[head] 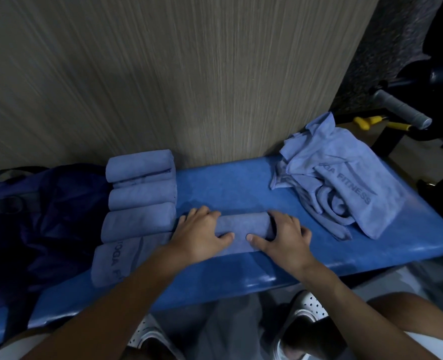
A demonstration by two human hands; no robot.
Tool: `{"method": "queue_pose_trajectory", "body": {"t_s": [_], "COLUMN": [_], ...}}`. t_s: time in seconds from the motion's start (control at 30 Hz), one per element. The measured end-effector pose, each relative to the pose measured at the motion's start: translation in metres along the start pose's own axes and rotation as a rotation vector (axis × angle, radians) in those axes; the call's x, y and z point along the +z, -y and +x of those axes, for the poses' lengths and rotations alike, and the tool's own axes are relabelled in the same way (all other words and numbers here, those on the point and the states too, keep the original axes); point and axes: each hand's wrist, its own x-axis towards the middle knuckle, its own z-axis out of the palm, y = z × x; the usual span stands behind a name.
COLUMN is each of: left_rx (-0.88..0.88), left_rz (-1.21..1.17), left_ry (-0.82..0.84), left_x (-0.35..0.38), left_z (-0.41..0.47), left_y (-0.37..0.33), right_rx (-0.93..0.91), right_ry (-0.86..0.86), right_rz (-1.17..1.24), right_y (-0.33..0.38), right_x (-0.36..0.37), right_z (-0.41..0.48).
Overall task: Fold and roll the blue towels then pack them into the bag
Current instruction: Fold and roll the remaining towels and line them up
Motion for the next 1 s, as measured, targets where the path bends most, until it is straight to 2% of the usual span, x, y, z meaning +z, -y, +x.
{"method": "queue_pose_trajectory", "body": {"t_s": [0.13,0.23,0.33,0.47,0.6,0.67,0.87,1.0], "left_rx": [-0.030,0.001,0.012,-0.057,-0.265,-0.328,-0.453,-0.492], "left_rz": [-0.292,-0.353,-0.506,-0.845,-1.242,-1.380,-1.548,-1.562], "left_ry": [0.208,0.227,0.176,0.036,-0.117,-0.129,-0.202,-0.372], "left_x": [-0.012,-0.014,-0.017,-0.036,-0.055,-0.062,-0.083,-0.092], "left_z": [0.011,0.014,0.013,0.011,0.006,0.004,-0.005,-0.002], "left_y": [0.008,0.010,0.008,0.009,0.022,0.038,0.104,0.143], "right_rx": [0.003,-0.004,0.044,0.110,0.178,0.167,0.166,0.205], "right_ry": [0.072,0.138,0.157,0.239,0.223,0.191,0.195,0.256], "right_rz": [0.072,0.217,0.527,0.967,1.179,1.221,1.175,1.112], "right_y": [-0.002,-0.005,-0.003,0.014,0.049,0.076,0.153,0.184], "right_x": [-0.004,-0.007,-0.012,-0.027,-0.027,-0.021,0.016,0.040], "right_z": [0.000,0.002,0.002,0.004,0.019,0.028,0.051,0.068]}}
